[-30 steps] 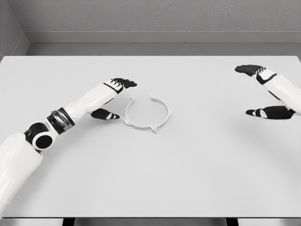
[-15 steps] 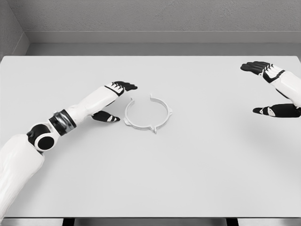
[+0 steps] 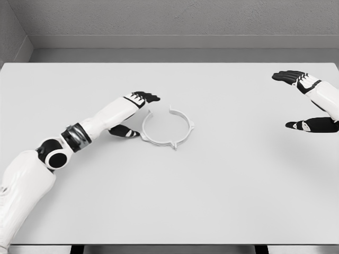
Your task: Assemble PVC drainage pipe clamps
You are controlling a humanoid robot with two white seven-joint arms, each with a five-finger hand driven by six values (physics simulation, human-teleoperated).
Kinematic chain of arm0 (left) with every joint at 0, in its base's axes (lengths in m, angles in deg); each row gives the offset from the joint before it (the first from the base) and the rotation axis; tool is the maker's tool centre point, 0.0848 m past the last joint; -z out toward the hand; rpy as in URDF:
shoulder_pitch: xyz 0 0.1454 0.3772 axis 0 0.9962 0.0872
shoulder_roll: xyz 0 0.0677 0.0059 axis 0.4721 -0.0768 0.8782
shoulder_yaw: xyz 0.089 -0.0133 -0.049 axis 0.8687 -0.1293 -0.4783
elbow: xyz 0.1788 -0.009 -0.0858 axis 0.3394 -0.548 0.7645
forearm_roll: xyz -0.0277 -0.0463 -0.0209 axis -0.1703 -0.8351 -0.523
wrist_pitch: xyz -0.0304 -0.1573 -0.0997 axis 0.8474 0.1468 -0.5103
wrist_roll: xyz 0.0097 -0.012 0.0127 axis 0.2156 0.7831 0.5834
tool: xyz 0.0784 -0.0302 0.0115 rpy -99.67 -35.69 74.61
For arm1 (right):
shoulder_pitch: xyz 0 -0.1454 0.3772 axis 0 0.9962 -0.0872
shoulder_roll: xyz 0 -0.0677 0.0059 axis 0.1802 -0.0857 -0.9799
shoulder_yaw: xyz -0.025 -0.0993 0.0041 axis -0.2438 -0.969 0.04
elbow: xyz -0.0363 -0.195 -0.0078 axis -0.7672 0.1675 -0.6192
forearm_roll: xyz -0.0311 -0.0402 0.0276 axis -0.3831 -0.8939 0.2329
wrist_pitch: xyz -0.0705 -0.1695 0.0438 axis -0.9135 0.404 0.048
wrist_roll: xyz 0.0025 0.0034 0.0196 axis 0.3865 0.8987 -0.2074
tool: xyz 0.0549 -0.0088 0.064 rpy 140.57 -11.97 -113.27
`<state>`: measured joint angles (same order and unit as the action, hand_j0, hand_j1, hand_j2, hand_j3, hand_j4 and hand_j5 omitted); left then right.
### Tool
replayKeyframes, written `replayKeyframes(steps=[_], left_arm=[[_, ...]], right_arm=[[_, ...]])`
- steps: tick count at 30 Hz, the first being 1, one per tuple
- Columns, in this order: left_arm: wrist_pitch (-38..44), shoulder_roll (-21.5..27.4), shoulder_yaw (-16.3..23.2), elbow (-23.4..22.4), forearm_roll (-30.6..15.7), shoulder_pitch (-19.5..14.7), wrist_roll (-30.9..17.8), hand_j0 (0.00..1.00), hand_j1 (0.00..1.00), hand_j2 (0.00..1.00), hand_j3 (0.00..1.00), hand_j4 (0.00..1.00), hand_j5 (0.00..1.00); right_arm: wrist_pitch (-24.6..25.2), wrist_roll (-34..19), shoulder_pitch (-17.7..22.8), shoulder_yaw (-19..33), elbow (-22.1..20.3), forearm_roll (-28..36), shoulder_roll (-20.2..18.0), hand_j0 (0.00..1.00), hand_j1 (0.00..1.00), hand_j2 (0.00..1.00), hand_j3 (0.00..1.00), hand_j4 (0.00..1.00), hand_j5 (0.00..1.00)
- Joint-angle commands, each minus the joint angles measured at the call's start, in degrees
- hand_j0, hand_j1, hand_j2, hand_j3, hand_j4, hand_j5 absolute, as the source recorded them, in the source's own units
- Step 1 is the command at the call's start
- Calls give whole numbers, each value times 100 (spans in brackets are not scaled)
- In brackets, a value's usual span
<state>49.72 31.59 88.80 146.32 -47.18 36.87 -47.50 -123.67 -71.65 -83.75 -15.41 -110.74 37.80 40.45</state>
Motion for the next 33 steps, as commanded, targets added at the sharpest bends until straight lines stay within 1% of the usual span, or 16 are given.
replayKeyframes(steps=[1, 6, 16, 18, 33], left_arm=[[3, -24, 4, 1, -28, 0, 3, 100, 100, 100, 100, 100, 100], [3, -24, -5, 1, -28, 0, 3, 100, 100, 100, 100, 100, 100], [3, -235, -5, -7, -19, 9, 3, 100, 100, 100, 100, 100, 100], [3, -244, -5, -16, 51, 9, 3, 100, 100, 100, 100, 100, 100], [3, -411, -13, -16, 51, 26, 3, 100, 100, 100, 100, 100, 100]], right_arm=[[17, 3, 0, 0, -1, 45, -4, 100, 100, 100, 100, 100, 100], [17, 3, 0, 0, -1, 45, -4, 100, 100, 100, 100, 100, 100], [17, 3, 0, 0, -1, 45, -4, 100, 100, 100, 100, 100, 100], [17, 3, 0, 0, -1, 45, -4, 100, 100, 100, 100, 100, 100], [17, 3, 0, 0, -1, 45, -4, 100, 100, 100, 100, 100, 100]])
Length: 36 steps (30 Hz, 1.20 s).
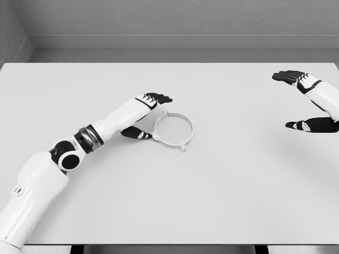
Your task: Assemble PVC drainage pipe clamps
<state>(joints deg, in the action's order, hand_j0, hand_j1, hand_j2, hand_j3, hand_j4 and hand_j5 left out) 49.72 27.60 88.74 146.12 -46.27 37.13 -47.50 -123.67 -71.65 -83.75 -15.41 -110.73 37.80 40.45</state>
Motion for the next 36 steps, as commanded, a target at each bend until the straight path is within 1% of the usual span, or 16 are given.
replayKeyframes(steps=[1, 13, 21, 22, 23, 25, 26, 28, 29, 30, 32, 33, 34, 35, 36], left_arm=[[3, -12, -7, 12, -40, 0, 3, 100, 100, 100, 100, 100, 100], [3, -100, -16, 12, -40, 0, 3, 100, 100, 100, 100, 100, 100], [3, 111, -69, 12, -119, -53, 12, 100, 100, 100, 100, 100, 100], [3, 172, -69, 21, -128, -61, 12, 100, 100, 100, 100, 100, 100], [3, 181, -60, 21, -128, -53, 12, 100, 100, 100, 100, 100, 100], [3, 181, -51, 29, -119, -53, 12, 100, 100, 100, 100, 100, 100], [3, 181, -51, 29, -119, -53, 12, 100, 100, 100, 100, 100, 100], [3, 251, -60, 38, -137, -53, 12, 100, 100, 100, 100, 100, 100], [3, 357, -69, 47, -146, -70, 12, 100, 100, 100, 100, 100, 100], [3, 480, -69, 56, -163, -123, 20, 100, 100, 100, 100, 100, 100], [3, 866, -95, 38, -374, -263, 20, 100, 100, 100, 100, 100, 100], [3, 1094, -174, 21, -436, -316, 20, 100, 100, 100, 100, 100, 100], [3, 1209, -218, 12, -436, -325, 20, 100, 100, 100, 100, 100, 100], [3, 1253, -253, 12, -445, -325, 20, 100, 100, 100, 100, 100, 100], [3, 1253, -297, 3, -436, -325, 20, 100, 100, 100, 100, 100, 100]], right_arm=[[17, 3, 0, 0, -2, 45, -4, 100, 100, 100, 100, 100, 100], [17, 3, 0, 0, -2, 45, -4, 100, 100, 100, 100, 100, 100], [17, 3, -9, -17, -11, 45, 31, 100, 100, 100, 100, 100, 100], [17, 3, -26, -114, -20, 45, 92, 100, 100, 100, 100, 100, 100], [17, 3, -114, -228, -29, 45, 136, 100, 100, 100, 100, 100, 100], [17, 3, -422, -544, 15, 45, 487, 100, 100, 100, 100, 100, 100], [17, 3, -588, -772, -64, 45, 628, 100, 100, 100, 100, 100, 100], [17, 3, -887, -1168, 15, 45, 655, 100, 100, 100, 100, 100, 100], [17, 3, -958, -1265, 138, 27, 672, 100, 100, 100, 100, 100, 100], [17, 3, -1125, -1344, 279, -78, 839, 100, 100, 100, 100, 100, 100], [17, 3, -1494, -1687, 498, -579, 1094, 100, 100, 100, 100, 100, 100], [17, 3, -1538, -1713, 516, -597, 1243, 100, 100, 100, 100, 100, 100], [17, 3, -1599, -1731, 577, -606, 1305, 100, 100, 100, 100, 100, 100], [17, 3, -1722, -1871, 735, -606, 1393, 100, 100, 100, 100, 100, 100], [17, 3, -1872, -1977, 999, -641, 1472, 100, 100, 100, 100, 100, 100]])
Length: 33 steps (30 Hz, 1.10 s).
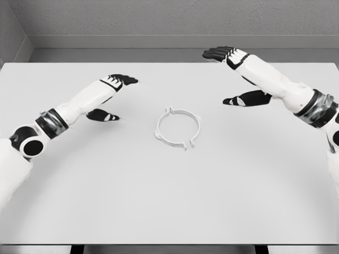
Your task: Assemble PVC drainage pipe clamps
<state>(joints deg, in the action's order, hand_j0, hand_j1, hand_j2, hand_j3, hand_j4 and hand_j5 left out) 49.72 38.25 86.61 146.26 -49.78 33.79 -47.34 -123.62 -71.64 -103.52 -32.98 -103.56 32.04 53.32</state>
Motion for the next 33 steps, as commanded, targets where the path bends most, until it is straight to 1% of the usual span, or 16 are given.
replayKeyframes(steps=[1, 2, 4, 6, 7, 10, 13, 17, 19, 23, 26, 29, 31, 33], left_arm=[[2, 250, -84, -10, -84, 0, 4, 100, 100, 100, 100, 100, 100], [2, 303, -84, -10, -84, 0, 4, 100, 100, 100, 100, 100, 100], [2, 426, -84, -2, -84, -18, 4, 100, 100, 100, 100, 100, 100], [2, 531, -84, -2, -84, -44, 4, 100, 100, 100, 100, 100, 100], [2, 593, -84, -10, -84, -44, 4, 100, 100, 100, 100, 100, 100], [2, 733, -84, -10, -84, -53, 4, 100, 100, 100, 100, 100, 100], [2, 848, -93, -10, -84, -62, 4, 100, 100, 100, 100, 100, 100], [2, 883, -102, -11, -84, -62, 4, 100, 100, 100, 100, 100, 100], [2, 892, -120, -10, -84, -53, 4, 100, 100, 100, 100, 100, 100], [2, 1006, -120, -10, -84, -53, 4, 100, 100, 100, 100, 100, 100], [2, 997, -120, -10, -84, -53, 4, 100, 100, 100, 100, 100, 100], [2, 997, -111, -10, -75, -62, 4, 100, 100, 100, 100, 100, 100], [2, 997, -111, -11, -67, -70, 4, 100, 100, 100, 100, 100, 100], [2, 997, -111, -11, -67, -70, 4, 100, 100, 100, 100, 100, 100]], right_arm=[[11, 2, -27, -256, 590, -249, 360, 100, 100, 100, 100, 100, 100], [11, 2, -97, -256, 801, -425, 492, 100, 100, 100, 100, 100, 100], [11, 2, -185, -256, 1012, -469, 563, 100, 100, 100, 100, 100, 100], [11, 2, -352, -265, 1398, -469, 642, 100, 100, 100, 100, 100, 100], [11, 2, -370, -265, 1513, -469, 668, 100, 100, 100, 100, 100, 100], [11, 2, -352, -265, 1496, -478, 651, 100, 100, 100, 100, 100, 100], [11, 2, -343, -265, 1478, -663, 651, 100, 100, 100, 100, 100, 100], [11, 2, -326, -344, 1504, -689, 642, 100, 100, 100, 100, 100, 100], [11, 2, -352, -370, 1539, -926, 651, 100, 100, 100, 100, 100, 100], [11, 2, -352, -388, 1548, -1032, 660, 100, 100, 100, 100, 100, 100], [13, 2, -361, -388, 1706, -1093, 668, 100, 100, 100, 100, 100, 100], [101, 2, -370, -520, 1724, -1120, 686, 100, 100, 100, 100, 100, 100], [101, 2, -370, -599, 1873, -1146, 695, 100, 100, 100, 100, 100, 100], [101, 2, -379, -599, 1856, -1155, 695, 100, 100, 100, 100, 100, 100]])
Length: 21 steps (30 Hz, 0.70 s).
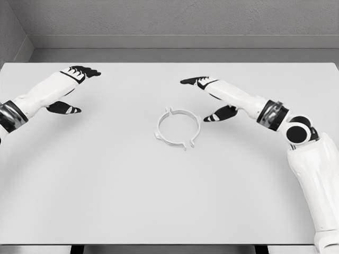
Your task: Assemble PVC drainage pipe clamps
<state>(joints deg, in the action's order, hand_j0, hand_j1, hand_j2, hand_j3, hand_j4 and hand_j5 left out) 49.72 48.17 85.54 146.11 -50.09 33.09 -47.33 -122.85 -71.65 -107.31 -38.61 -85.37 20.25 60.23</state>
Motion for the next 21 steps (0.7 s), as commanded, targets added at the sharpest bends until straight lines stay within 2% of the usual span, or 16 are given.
replayKeyframes(steps=[1, 6, 13, 21], left_arm=[[3, 6, -4, 5, -36, 0, 4, 100, 100, 100, 100, 100, 100], [3, 6, -4, 5, -44, 9, 4, 100, 100, 100, 100, 100, 100], [3, 6, -12, 14, -44, 9, 4, 100, 100, 100, 100, 100, 100], [3, 15, -21, 5, -53, 9, 4, 100, 100, 100, 100, 100, 100]], right_arm=[[33, 3, 0, -36, 28, 33, 4, 100, 100, 100, 100, 100, 100], [147, 3, -158, 17, 90, 34, -5, 100, 100, 100, 100, 100, 100], [235, 3, -369, -27, 582, 25, 145, 100, 100, 100, 100, 100, 100], [279, 3, -475, -36, 855, -90, 233, 100, 100, 100, 100, 100, 100]])
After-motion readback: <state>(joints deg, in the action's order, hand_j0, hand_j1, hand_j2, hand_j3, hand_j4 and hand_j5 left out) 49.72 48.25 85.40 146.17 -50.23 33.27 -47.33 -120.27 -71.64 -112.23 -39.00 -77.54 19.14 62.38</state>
